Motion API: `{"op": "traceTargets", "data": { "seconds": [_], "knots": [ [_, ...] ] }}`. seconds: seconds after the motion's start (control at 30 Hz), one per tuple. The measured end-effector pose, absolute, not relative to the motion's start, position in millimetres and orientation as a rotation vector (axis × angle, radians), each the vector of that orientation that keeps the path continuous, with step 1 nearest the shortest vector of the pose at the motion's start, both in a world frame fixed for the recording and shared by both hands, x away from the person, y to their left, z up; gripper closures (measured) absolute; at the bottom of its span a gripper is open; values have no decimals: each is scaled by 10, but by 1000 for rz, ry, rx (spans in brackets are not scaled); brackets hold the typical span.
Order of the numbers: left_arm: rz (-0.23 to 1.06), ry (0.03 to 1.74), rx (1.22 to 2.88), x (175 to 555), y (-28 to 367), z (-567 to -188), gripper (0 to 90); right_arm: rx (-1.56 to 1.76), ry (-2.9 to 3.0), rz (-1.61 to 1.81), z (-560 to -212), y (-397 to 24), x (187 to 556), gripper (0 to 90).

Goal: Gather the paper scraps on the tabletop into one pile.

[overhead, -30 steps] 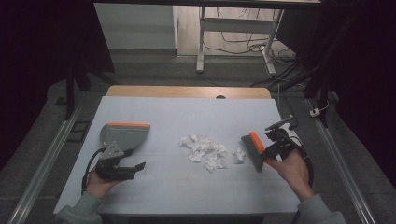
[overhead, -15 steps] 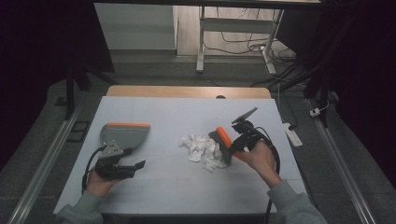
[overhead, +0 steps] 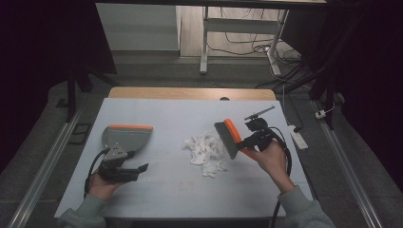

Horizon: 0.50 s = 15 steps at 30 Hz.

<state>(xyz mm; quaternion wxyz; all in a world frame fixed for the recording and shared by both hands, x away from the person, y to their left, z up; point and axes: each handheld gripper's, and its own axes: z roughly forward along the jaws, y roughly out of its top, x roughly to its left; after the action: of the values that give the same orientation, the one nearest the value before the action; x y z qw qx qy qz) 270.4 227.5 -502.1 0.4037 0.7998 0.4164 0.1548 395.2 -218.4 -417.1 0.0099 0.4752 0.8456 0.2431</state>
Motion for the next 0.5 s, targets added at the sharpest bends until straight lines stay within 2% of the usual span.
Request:
{"op": "traceTargets", "data": {
  "seconds": [0.3,0.5],
  "knots": [
    [393,1057,2027,2710,2262,-5025,257,1362,2717,784,-4172,-2389,3747,711],
    [393,1059,2034,2720,2249,-5032,256,1055,2915,751,-4169,-2162,3574,711]
  ]
}}
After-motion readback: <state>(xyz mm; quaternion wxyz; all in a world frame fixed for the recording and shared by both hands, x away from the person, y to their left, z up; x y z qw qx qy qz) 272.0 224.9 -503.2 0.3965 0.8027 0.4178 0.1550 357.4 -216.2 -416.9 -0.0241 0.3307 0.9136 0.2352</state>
